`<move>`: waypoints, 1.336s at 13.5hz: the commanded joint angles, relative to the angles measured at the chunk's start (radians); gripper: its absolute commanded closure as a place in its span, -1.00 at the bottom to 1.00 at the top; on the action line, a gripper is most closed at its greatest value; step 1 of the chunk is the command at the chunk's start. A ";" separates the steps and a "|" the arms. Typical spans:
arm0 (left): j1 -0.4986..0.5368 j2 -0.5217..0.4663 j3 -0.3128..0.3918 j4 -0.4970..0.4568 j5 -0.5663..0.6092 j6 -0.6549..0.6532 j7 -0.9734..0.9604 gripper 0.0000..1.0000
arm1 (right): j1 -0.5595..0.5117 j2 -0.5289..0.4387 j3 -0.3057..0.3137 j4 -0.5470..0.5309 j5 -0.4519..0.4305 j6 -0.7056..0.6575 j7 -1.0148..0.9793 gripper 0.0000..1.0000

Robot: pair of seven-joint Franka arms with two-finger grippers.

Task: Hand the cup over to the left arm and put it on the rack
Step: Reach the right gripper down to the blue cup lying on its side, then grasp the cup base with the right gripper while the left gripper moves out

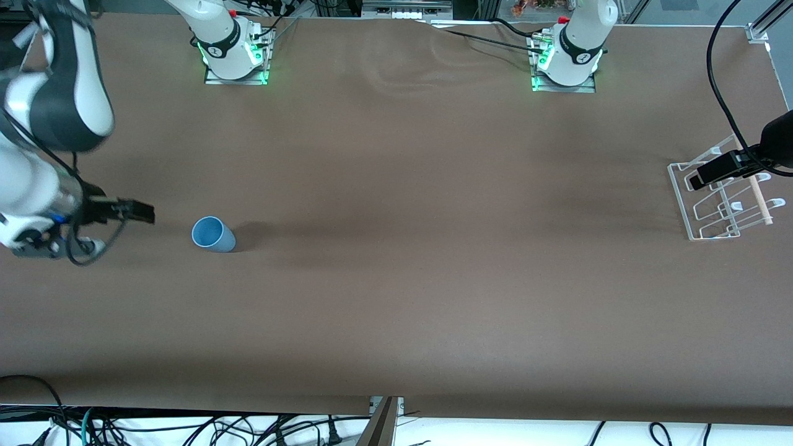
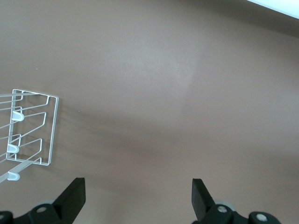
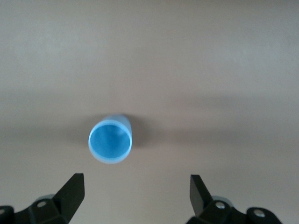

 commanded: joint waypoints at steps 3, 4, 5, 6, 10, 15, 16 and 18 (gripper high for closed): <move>0.004 0.008 -0.004 0.029 0.013 -0.017 0.021 -1.00 | 0.000 0.098 0.006 -0.057 0.019 0.150 -0.013 -1.00; 0.005 0.008 -0.004 0.029 0.013 -0.017 0.021 -1.00 | 0.000 0.104 0.008 -0.088 0.021 0.181 -0.013 -1.00; 0.004 0.008 -0.004 0.029 0.013 -0.017 0.021 -1.00 | 0.000 0.104 0.009 -0.114 0.021 0.202 -0.013 -1.00; 0.004 0.008 -0.004 0.029 0.013 -0.017 0.021 -1.00 | 0.000 0.104 0.009 -0.119 0.021 0.199 -0.013 -1.00; 0.004 0.008 -0.004 0.026 0.013 -0.017 0.021 -1.00 | 0.000 0.093 0.014 -0.153 0.021 0.156 -0.013 -1.00; 0.005 0.008 -0.004 0.024 0.013 -0.018 0.021 -1.00 | 0.001 0.084 0.014 -0.242 0.021 0.187 -0.014 -1.00; 0.005 0.008 -0.004 0.026 0.013 -0.017 0.021 -1.00 | 0.001 0.084 0.014 -0.260 0.021 0.208 -0.013 -1.00; 0.005 0.008 -0.004 0.027 0.013 -0.017 0.021 -1.00 | 0.001 0.084 0.014 -0.283 0.021 0.257 -0.013 -1.00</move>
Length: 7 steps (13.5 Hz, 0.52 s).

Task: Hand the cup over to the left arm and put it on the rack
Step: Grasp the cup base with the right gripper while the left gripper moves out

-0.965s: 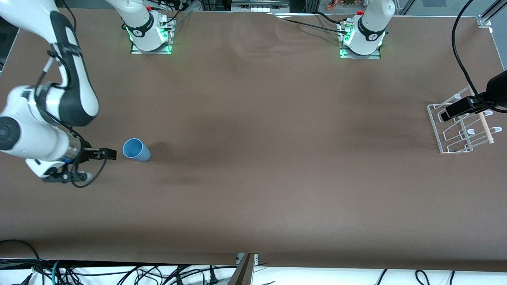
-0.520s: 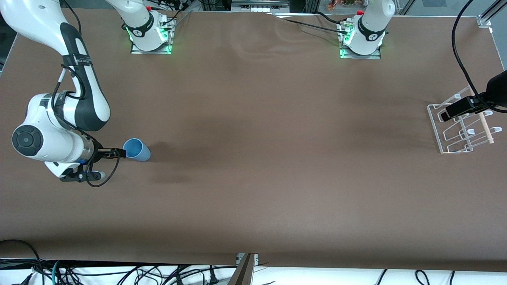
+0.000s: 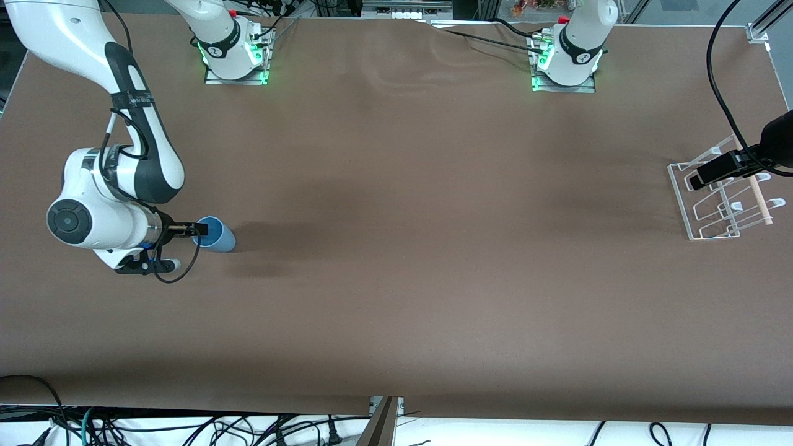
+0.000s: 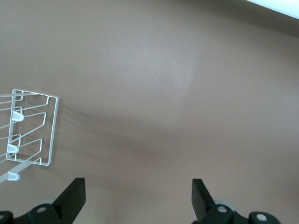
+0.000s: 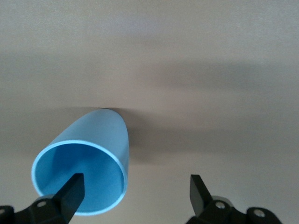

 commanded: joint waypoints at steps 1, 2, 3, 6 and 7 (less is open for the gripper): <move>0.005 0.008 -0.004 0.028 0.011 -0.017 0.021 -1.00 | -0.002 -0.042 0.005 -0.086 0.018 0.086 -0.013 -0.99; 0.004 0.008 -0.004 0.030 0.011 -0.017 0.021 -1.00 | -0.002 -0.040 0.007 -0.112 0.018 0.129 -0.013 -0.97; 0.004 0.008 -0.009 0.031 0.011 -0.017 0.022 -1.00 | -0.002 -0.042 0.005 -0.126 0.018 0.147 -0.013 -0.70; -0.037 0.008 -0.045 0.033 0.000 -0.009 0.024 -1.00 | -0.004 -0.048 0.007 -0.123 0.018 0.129 -0.011 0.51; -0.056 0.012 -0.062 0.033 0.008 -0.007 0.022 -1.00 | -0.004 -0.048 0.011 -0.122 0.018 0.120 -0.009 0.69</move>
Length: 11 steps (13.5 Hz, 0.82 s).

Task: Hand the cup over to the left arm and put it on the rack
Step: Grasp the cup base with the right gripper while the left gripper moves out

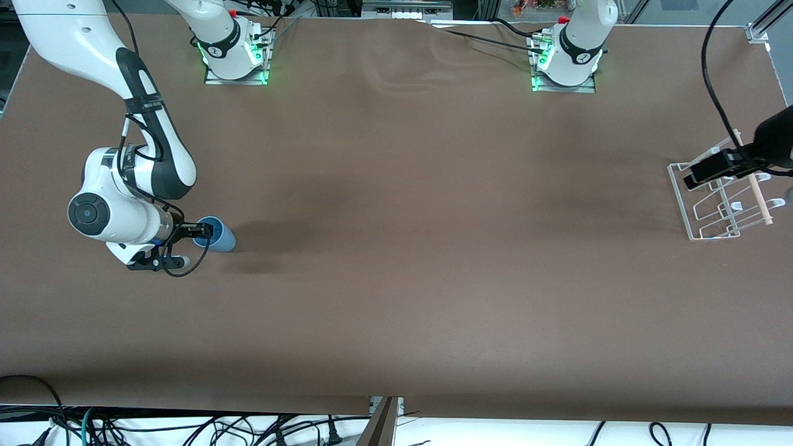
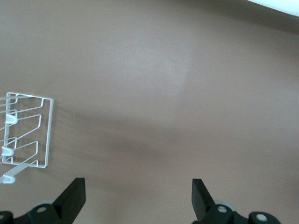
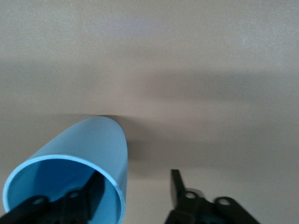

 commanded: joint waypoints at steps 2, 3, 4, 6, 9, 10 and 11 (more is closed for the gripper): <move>-0.066 0.043 -0.033 0.030 0.010 0.008 0.012 -1.00 | -0.005 -0.040 0.013 -0.036 0.017 -0.001 -0.009 0.88; -0.080 0.055 -0.031 0.029 0.012 0.027 0.016 -1.00 | -0.005 -0.033 0.016 -0.036 0.017 -0.001 -0.009 1.00; -0.090 0.065 -0.031 0.030 0.013 0.033 0.016 -1.00 | -0.005 -0.030 0.016 -0.036 0.019 0.002 -0.009 1.00; -0.098 0.075 -0.031 0.030 0.010 0.048 0.016 -1.00 | -0.007 -0.029 0.018 -0.016 0.089 0.002 -0.009 1.00; -0.116 0.089 -0.031 0.030 0.015 0.076 0.016 -1.00 | -0.004 -0.021 0.038 0.056 0.219 -0.001 -0.012 1.00; -0.126 0.094 -0.031 0.030 0.034 0.077 0.016 -1.00 | -0.004 -0.021 0.053 0.087 0.268 -0.007 -0.014 1.00; -0.130 0.094 -0.033 0.030 0.057 0.077 0.016 -1.00 | -0.002 -0.021 0.074 0.117 0.318 -0.030 -0.009 1.00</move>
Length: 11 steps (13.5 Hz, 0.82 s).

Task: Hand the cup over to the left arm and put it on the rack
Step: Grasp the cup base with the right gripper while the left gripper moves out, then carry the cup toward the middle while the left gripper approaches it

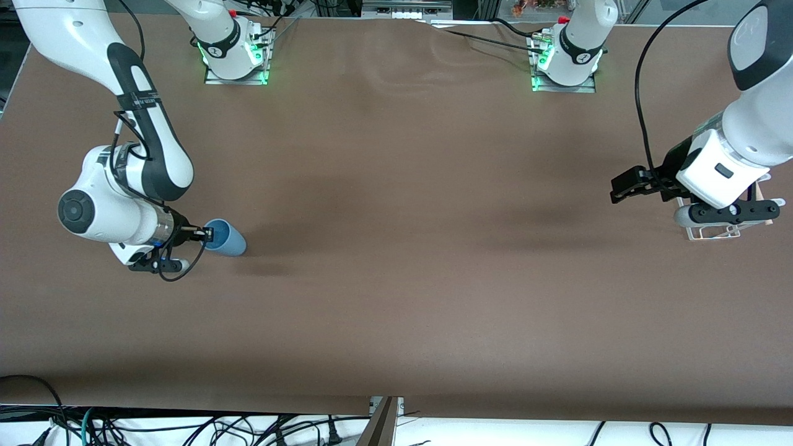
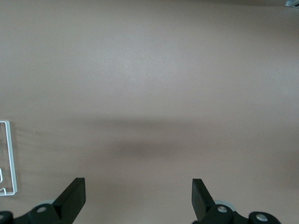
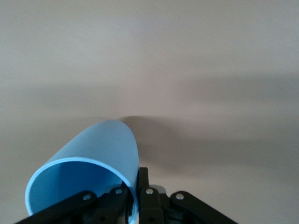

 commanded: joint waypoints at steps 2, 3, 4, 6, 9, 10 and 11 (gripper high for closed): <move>-0.043 0.017 0.004 0.028 0.084 -0.003 0.015 -1.00 | -0.002 0.000 0.080 0.113 0.209 -0.069 0.001 1.00; -0.048 0.018 0.004 0.028 0.092 -0.003 0.016 -1.00 | 0.001 0.002 0.098 0.132 0.279 -0.069 0.003 1.00; -0.048 0.031 0.005 0.028 0.092 -0.004 0.016 -1.00 | 0.009 0.002 0.116 0.149 0.335 -0.069 0.005 1.00; -0.046 0.032 0.005 0.028 0.092 -0.005 0.018 -1.00 | 0.038 0.003 0.126 0.172 0.431 -0.071 0.008 1.00; -0.066 0.043 -0.008 0.033 0.073 0.006 0.036 -1.00 | 0.078 -0.006 0.127 0.177 0.562 -0.071 0.015 1.00; -0.075 0.060 -0.018 0.033 0.073 0.035 0.077 -1.00 | 0.090 -0.010 0.133 0.177 0.578 -0.071 0.020 1.00; -0.088 0.066 -0.027 0.031 0.070 0.052 0.161 -1.00 | 0.098 -0.010 0.146 0.178 0.608 -0.066 0.065 1.00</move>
